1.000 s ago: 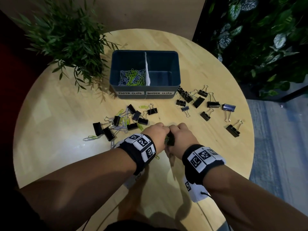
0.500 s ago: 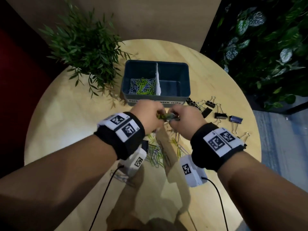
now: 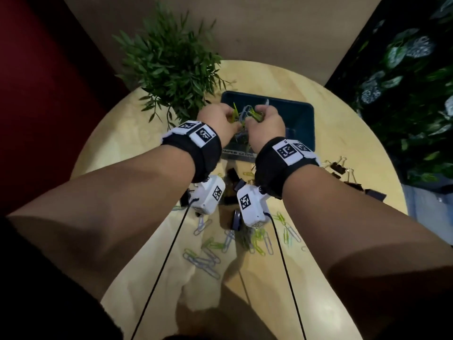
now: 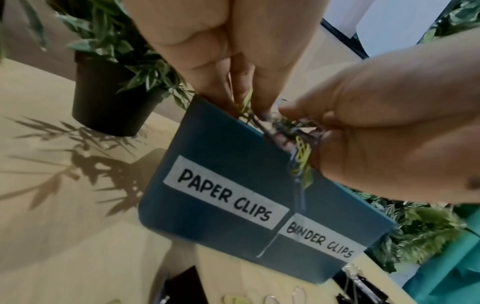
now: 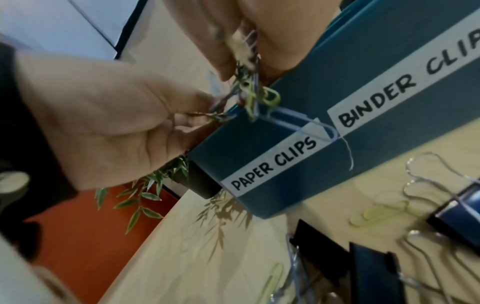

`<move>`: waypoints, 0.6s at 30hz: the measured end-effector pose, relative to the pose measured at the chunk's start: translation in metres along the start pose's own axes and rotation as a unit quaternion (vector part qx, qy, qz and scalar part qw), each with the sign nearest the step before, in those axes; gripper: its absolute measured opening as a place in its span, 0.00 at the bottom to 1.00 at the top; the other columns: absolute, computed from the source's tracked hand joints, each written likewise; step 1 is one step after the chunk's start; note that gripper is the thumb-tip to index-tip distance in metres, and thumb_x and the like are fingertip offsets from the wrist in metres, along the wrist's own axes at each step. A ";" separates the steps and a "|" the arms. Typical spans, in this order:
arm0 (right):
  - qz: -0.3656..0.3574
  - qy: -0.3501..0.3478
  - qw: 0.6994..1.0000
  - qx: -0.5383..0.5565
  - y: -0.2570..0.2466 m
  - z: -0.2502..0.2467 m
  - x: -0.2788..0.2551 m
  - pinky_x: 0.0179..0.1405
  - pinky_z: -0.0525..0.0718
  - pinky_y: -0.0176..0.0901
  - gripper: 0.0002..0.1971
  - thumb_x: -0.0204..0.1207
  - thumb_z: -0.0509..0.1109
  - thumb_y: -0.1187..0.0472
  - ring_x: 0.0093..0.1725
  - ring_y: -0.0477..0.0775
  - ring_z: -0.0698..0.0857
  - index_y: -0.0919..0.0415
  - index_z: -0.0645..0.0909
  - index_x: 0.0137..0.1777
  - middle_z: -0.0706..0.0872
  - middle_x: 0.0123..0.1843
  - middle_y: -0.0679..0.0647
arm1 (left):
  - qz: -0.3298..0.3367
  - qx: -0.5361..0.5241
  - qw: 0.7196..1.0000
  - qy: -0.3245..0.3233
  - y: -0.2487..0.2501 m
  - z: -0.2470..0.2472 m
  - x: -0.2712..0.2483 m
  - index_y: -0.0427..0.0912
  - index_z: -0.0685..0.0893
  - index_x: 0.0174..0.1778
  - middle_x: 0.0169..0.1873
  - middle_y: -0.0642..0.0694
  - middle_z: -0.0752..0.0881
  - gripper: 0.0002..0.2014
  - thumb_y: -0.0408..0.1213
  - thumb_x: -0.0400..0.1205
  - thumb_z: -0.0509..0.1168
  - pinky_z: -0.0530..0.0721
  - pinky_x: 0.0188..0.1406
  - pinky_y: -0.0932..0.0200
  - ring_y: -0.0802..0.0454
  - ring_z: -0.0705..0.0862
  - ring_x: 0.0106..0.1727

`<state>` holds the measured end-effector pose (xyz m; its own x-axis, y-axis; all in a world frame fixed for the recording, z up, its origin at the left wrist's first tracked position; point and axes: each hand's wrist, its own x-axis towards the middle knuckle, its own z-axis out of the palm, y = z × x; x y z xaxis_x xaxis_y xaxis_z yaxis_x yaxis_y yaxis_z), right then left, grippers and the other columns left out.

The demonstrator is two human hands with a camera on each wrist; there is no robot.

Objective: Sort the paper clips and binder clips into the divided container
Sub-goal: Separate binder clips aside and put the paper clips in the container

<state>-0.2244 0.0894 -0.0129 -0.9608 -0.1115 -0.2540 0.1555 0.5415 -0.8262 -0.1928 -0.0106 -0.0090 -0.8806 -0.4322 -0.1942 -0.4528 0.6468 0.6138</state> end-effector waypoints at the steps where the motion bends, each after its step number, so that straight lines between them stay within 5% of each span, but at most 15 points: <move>1: -0.005 -0.009 1.000 -0.002 0.000 0.001 0.001 0.57 0.78 0.40 0.21 0.81 0.63 0.61 0.62 0.55 0.82 0.58 0.71 0.73 0.80 0.67 0.56 | 0.002 -0.009 1.000 -0.013 -0.001 0.001 0.001 0.40 0.79 0.69 0.65 0.41 0.84 0.20 0.35 0.80 0.67 0.80 0.66 0.50 0.42 0.82 0.65; 4: -0.017 -0.065 0.997 -0.043 0.000 0.000 0.003 0.68 0.75 0.42 0.25 0.81 0.60 0.66 0.71 0.55 0.77 0.59 0.64 0.79 0.76 0.74 0.57 | 0.015 0.027 0.998 -0.064 -0.002 0.002 0.003 0.45 0.71 0.76 0.74 0.43 0.75 0.26 0.27 0.81 0.59 0.75 0.72 0.51 0.43 0.76 0.73; 8: -0.075 -0.087 0.987 -0.114 0.001 -0.014 0.000 0.72 0.74 0.41 0.23 0.79 0.57 0.71 0.71 0.55 0.78 0.59 0.74 0.74 0.81 0.71 0.56 | 0.053 0.040 0.995 -0.071 0.000 -0.007 -0.006 0.48 0.73 0.75 0.73 0.44 0.77 0.26 0.25 0.81 0.57 0.77 0.70 0.53 0.46 0.78 0.70; 11: -0.100 -0.053 0.989 -0.099 0.004 -0.032 -0.010 0.60 0.81 0.41 0.14 0.78 0.63 0.68 0.55 0.51 0.85 0.58 0.85 0.58 0.89 0.52 0.52 | 0.092 0.004 0.995 -0.032 0.002 -0.015 -0.025 0.46 0.83 0.63 0.54 0.49 0.87 0.17 0.29 0.80 0.62 0.82 0.59 0.59 0.49 0.85 0.56; 14: -0.106 -0.052 0.986 -0.116 0.017 -0.053 -0.030 0.45 0.82 0.39 0.07 0.77 0.67 0.63 0.39 0.47 0.82 0.53 0.85 0.43 0.83 0.36 0.44 | 0.119 0.016 0.988 -0.094 -0.003 -0.019 -0.049 0.49 0.85 0.53 0.42 0.56 0.84 0.09 0.35 0.79 0.66 0.84 0.49 0.61 0.56 0.84 0.45; 18: -0.087 -0.184 0.938 -0.279 0.052 -0.055 -0.055 0.45 0.80 0.37 0.08 0.79 0.66 0.58 0.43 0.47 0.83 0.56 0.87 0.50 0.88 0.47 0.50 | 0.119 0.176 0.947 -0.242 -0.028 -0.002 -0.067 0.48 0.86 0.53 0.48 0.54 0.87 0.09 0.36 0.79 0.65 0.81 0.47 0.64 0.57 0.83 0.46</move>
<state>-0.1757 0.1696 -0.0139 -0.8000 -0.4639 -0.3806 -0.2404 0.8289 -0.5050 -0.1209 -0.0007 -0.0119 -0.8860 0.0346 -0.4623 -0.1779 0.8955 0.4080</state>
